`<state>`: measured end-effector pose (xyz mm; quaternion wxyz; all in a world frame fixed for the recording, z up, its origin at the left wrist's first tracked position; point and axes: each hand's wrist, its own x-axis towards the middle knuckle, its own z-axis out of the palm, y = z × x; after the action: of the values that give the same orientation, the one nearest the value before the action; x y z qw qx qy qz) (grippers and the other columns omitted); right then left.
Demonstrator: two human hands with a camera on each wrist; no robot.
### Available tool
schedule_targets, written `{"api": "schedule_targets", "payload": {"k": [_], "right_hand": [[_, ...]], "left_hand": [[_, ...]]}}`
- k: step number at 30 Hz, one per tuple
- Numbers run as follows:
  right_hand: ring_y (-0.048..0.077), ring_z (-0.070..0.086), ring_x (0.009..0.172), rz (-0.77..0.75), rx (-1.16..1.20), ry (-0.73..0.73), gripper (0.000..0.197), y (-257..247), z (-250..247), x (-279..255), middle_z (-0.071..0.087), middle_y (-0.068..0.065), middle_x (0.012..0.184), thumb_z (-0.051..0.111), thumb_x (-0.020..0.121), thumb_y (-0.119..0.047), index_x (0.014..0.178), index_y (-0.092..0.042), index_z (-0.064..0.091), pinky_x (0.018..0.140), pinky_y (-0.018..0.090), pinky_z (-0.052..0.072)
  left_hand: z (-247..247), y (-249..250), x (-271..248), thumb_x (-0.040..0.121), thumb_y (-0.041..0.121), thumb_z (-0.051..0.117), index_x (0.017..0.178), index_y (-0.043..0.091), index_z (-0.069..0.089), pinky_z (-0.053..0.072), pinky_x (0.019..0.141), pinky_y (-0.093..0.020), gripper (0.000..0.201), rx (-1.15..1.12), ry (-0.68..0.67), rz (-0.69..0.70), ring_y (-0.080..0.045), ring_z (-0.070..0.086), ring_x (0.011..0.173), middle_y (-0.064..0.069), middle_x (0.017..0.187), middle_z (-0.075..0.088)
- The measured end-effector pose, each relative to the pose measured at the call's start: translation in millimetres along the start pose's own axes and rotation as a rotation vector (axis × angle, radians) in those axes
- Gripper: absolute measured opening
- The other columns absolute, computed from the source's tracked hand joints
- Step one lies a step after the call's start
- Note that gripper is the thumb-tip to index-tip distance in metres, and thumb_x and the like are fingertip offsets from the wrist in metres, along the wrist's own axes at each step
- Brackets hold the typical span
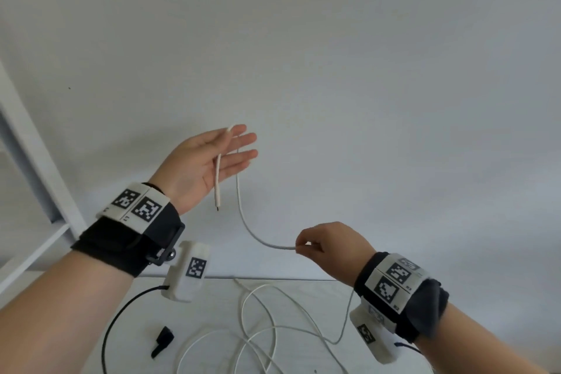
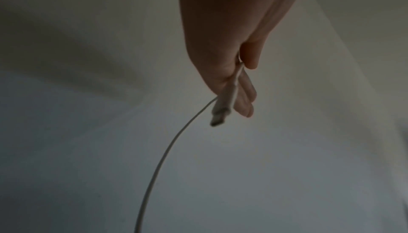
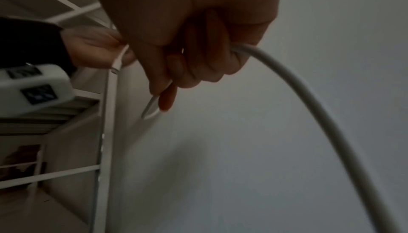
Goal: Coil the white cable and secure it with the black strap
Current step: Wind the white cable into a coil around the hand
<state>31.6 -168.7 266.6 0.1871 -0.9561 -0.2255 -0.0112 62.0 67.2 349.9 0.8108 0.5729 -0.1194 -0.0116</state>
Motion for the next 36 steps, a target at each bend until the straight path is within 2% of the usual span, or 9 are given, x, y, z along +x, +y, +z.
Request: {"api": "schedule_targets", "payload": {"k": [5,14,18,22,26,28,31,33,36], "right_hand": [[0.019,0.056,0.085,-0.168,-0.064,0.005,0.021,-28.3,-26.9,-3.9,0.066,0.000,0.093,0.048,0.092,-0.034,0.098,-0.024,0.065,0.071,0.031,0.043],[0.015,0.055,0.068,-0.319,0.071,0.247,0.018,-40.9,-56.7,9.4,0.063,-0.004,0.073,0.053,0.088,-0.033,0.087,-0.021,0.067,0.064,0.035,0.048],[0.003,0.048,0.060,-0.297,0.152,0.321,0.012,-44.5,-60.6,17.3,0.052,-0.015,0.063,0.057,0.088,-0.022,0.086,-0.019,0.068,0.062,0.028,0.044],[0.008,0.055,0.066,-0.267,0.217,0.338,0.013,-48.0,-61.1,21.9,0.063,-0.007,0.072,0.055,0.088,-0.019,0.083,-0.018,0.067,0.066,0.027,0.046],[0.003,0.050,0.061,-0.237,0.242,0.379,0.013,-51.0,-59.9,25.5,0.059,-0.009,0.067,0.056,0.088,-0.020,0.081,-0.018,0.067,0.063,0.024,0.044],[0.003,0.047,0.056,-0.209,0.252,0.407,0.012,-50.6,-60.9,28.2,0.054,-0.011,0.060,0.056,0.088,-0.021,0.081,-0.018,0.066,0.059,0.023,0.042],[0.001,0.047,0.053,-0.187,0.267,0.429,0.012,-50.3,-61.5,32.1,0.044,-0.015,0.051,0.057,0.088,-0.022,0.080,-0.018,0.066,0.053,0.013,0.031],[0.002,0.047,0.054,-0.179,0.296,0.440,0.013,-50.6,-61.8,34.4,0.044,-0.014,0.051,0.057,0.088,-0.022,0.080,-0.018,0.066,0.052,0.013,0.030],[0.006,0.044,0.052,-0.181,0.340,0.456,0.013,-50.7,-62.6,38.6,0.045,-0.010,0.051,0.057,0.087,-0.023,0.077,-0.019,0.064,0.051,0.013,0.031]], "left_hand": [[3.3,-8.8,-6.5,0.080,0.021,0.055,0.119,0.006,0.058,0.053,0.089,-0.034,0.041,0.159,-0.077,-0.128,-0.029,0.066,0.103,-0.012,0.111,0.070],[10.9,-17.2,-21.3,0.082,0.021,0.054,0.116,0.002,0.061,0.052,0.091,-0.035,0.039,0.297,-0.244,-0.306,-0.031,0.066,0.104,-0.016,0.112,0.070],[17.8,-21.5,-29.0,0.081,0.020,0.054,0.113,0.001,0.063,0.052,0.092,-0.038,0.038,0.268,-0.271,-0.322,-0.035,0.065,0.103,-0.019,0.111,0.069],[21.3,-22.9,-35.6,0.082,0.019,0.053,0.110,0.001,0.064,0.052,0.090,-0.040,0.035,0.198,-0.260,-0.317,-0.036,0.066,0.100,-0.019,0.108,0.070],[21.2,-23.3,-40.5,0.082,0.021,0.049,0.107,0.001,0.064,0.058,0.078,-0.036,0.035,0.152,-0.242,-0.302,-0.036,0.070,0.090,-0.019,0.106,0.071],[22.2,-24.1,-43.1,0.082,0.023,0.049,0.100,0.001,0.065,0.059,0.063,-0.033,0.033,0.134,-0.224,-0.282,-0.030,0.071,0.070,-0.018,0.095,0.073],[24.1,-26.8,-45.2,0.088,0.021,0.045,0.091,0.002,0.066,0.046,0.046,-0.024,0.028,0.121,-0.180,-0.240,-0.013,0.045,0.042,-0.008,0.064,0.063],[25.8,-29.8,-44.8,0.095,0.016,0.038,0.089,0.002,0.065,0.036,0.042,-0.021,0.031,0.099,-0.146,-0.224,-0.010,0.030,0.041,-0.003,0.054,0.050],[29.1,-33.3,-45.4,0.098,0.015,0.033,0.089,0.001,0.062,0.029,0.040,-0.020,0.034,0.054,-0.120,-0.205,-0.010,0.024,0.043,0.000,0.051,0.039]]}}
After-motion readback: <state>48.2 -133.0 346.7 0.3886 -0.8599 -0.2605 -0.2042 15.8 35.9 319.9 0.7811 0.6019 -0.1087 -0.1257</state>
